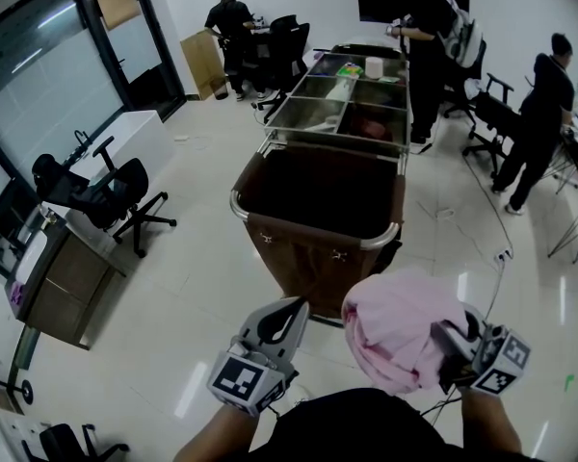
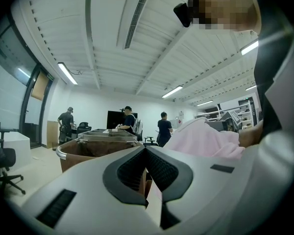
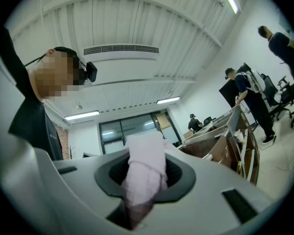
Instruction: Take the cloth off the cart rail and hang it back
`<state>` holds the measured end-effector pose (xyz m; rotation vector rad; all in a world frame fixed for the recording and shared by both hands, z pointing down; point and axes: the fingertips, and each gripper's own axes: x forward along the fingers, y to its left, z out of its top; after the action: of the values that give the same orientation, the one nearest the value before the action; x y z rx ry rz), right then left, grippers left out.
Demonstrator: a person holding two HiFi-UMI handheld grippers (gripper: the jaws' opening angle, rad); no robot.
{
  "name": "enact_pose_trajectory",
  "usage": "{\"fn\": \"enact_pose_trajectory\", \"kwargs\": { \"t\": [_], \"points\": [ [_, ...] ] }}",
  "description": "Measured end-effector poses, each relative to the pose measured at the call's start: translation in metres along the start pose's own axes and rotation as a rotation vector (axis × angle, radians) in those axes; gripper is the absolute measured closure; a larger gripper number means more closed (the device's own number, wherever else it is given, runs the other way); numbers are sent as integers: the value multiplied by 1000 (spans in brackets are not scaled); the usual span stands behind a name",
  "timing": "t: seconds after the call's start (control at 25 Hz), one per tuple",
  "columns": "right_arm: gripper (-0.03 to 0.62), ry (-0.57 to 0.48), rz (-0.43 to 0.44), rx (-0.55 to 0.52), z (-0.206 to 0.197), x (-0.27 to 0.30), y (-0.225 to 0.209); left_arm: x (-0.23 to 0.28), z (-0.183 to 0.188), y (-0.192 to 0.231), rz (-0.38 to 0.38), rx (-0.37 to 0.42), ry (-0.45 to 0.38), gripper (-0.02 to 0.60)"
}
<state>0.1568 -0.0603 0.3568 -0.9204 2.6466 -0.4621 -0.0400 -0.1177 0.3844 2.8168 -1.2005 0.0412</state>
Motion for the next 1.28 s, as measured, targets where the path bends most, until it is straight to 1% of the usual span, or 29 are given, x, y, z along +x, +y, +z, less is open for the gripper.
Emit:
{"fn": "enact_pose_trajectory", "kwargs": {
  "t": [0.16, 0.32, 0.48, 0.64, 0.76, 0.92, 1.0, 1.08, 1.16, 1.28],
  "points": [
    [491, 4, 39, 20, 0, 13, 10, -7, 3, 14, 36, -7, -9, 581],
    [491, -11, 90, 25, 9, 36, 22, -18, 6, 33, 86, -9, -24, 581],
    [491, -36, 131, 3, 25, 67, 34, -33, 5, 54, 140, -19, -27, 581],
    [491, -58, 143, -38, 42, 100, 45, -47, 6, 67, 163, -19, -32, 581],
    [491, -79, 112, -70, 59, 122, 44, -56, 4, 73, 166, -19, -31, 581],
    [491, -110, 44, -105, 90, 149, 28, -66, 3, 79, 163, -21, -31, 581],
    [490, -119, 3, -140, 104, 162, 18, -69, 2, 81, 160, -21, -29, 581],
    [491, -124, -46, -197, 118, 176, 7, -71, 2, 82, 157, -22, -26, 581],
    [491, -111, -104, -258, 124, 188, -11, -72, 2, 82, 153, -25, -27, 581],
    [490, -57, -201, -331, 119, 205, -50, -72, -1, 82, 149, -29, -27, 581]
  ]
}}
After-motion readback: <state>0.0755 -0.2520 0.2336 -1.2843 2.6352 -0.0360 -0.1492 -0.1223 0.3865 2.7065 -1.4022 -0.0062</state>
